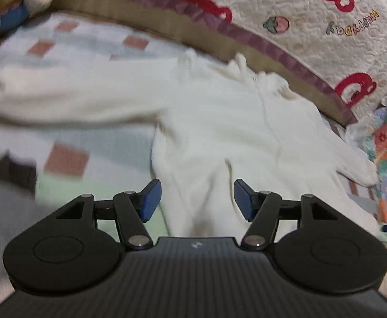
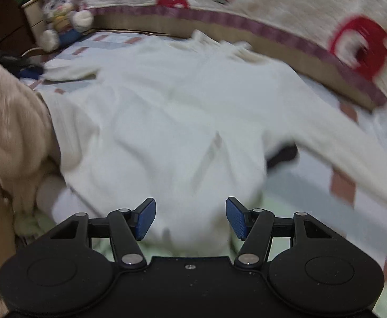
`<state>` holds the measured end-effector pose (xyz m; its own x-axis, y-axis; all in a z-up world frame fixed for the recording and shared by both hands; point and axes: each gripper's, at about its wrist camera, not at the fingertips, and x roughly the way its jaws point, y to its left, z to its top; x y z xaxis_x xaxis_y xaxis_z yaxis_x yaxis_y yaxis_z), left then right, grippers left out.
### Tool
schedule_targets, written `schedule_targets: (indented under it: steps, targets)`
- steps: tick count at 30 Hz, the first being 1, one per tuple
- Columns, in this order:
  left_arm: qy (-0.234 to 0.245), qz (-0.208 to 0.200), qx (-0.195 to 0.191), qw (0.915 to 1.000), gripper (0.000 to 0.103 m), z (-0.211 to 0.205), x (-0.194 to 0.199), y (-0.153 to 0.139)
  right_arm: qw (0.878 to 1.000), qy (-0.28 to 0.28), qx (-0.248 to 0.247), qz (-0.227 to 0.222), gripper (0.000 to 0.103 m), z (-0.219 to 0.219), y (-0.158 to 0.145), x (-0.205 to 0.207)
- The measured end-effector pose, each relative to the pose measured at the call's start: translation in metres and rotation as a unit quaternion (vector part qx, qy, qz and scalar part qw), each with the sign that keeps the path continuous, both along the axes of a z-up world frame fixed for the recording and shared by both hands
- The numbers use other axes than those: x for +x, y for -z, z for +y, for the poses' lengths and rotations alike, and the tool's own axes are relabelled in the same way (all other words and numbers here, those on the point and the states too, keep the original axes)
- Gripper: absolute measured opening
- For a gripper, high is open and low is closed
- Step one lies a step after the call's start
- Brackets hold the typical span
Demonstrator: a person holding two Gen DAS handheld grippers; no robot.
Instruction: Fold clothes
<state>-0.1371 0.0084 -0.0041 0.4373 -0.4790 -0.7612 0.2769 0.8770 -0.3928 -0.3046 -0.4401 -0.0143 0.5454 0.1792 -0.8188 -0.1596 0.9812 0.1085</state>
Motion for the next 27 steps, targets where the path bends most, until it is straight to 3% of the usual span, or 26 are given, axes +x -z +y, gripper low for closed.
schedule_targets:
  steps: [6,9,10,11,12,16,19,22,25,26,27]
  targets:
    - [0.035,-0.001,-0.028,0.999,0.066,0.005,-0.068,-0.008,0.997,0.038,0.053,-0.029,0.066,-0.016,0.035,-0.029]
    - [0.068,-0.011,-0.005,0.9976,0.067,-0.008,-0.088,-0.008,0.992,0.049,0.097,-0.058,0.066,-0.021,0.049,-0.023]
    - [0.074,-0.015,0.008,0.9971,0.067,-0.013,-0.093,-0.008,0.991,0.044,0.114,-0.063,0.061,-0.022,0.053,-0.019]
    - [0.083,-0.021,0.015,0.9963,0.067,-0.019,-0.097,-0.008,0.989,0.038,0.13,-0.067,0.047,-0.022,0.057,-0.015]
    - [0.092,-0.027,0.022,0.9952,0.067,-0.024,-0.101,-0.009,0.987,0.028,0.147,-0.064,0.006,-0.023,0.057,-0.008]
    - [0.124,-0.045,0.031,0.9907,0.07,-0.042,-0.111,-0.01,0.971,-0.002,0.225,-0.076,0.007,-0.037,0.04,0.015]
    - [0.153,-0.056,0.046,0.9856,0.072,-0.057,-0.117,-0.004,0.961,0.016,0.264,-0.084,0.007,-0.056,0.027,0.032]
    - [0.175,-0.067,0.096,0.9776,0.078,-0.08,-0.113,0.008,0.967,0.025,0.241,-0.083,0.007,-0.059,0.016,0.051]
    - [0.186,-0.042,0.141,0.9715,0.078,-0.104,-0.094,0.027,0.974,0.034,0.211,-0.081,0.007,-0.053,0.01,0.068]
    - [0.193,-0.04,0.159,0.9674,0.077,-0.112,-0.088,0.033,0.976,0.038,0.201,-0.08,0.007,-0.052,0.009,0.074]
    - [0.2,-0.039,0.178,0.9626,0.061,-0.12,-0.081,0.039,0.978,0.042,0.191,-0.08,0.007,-0.052,0.009,0.079]
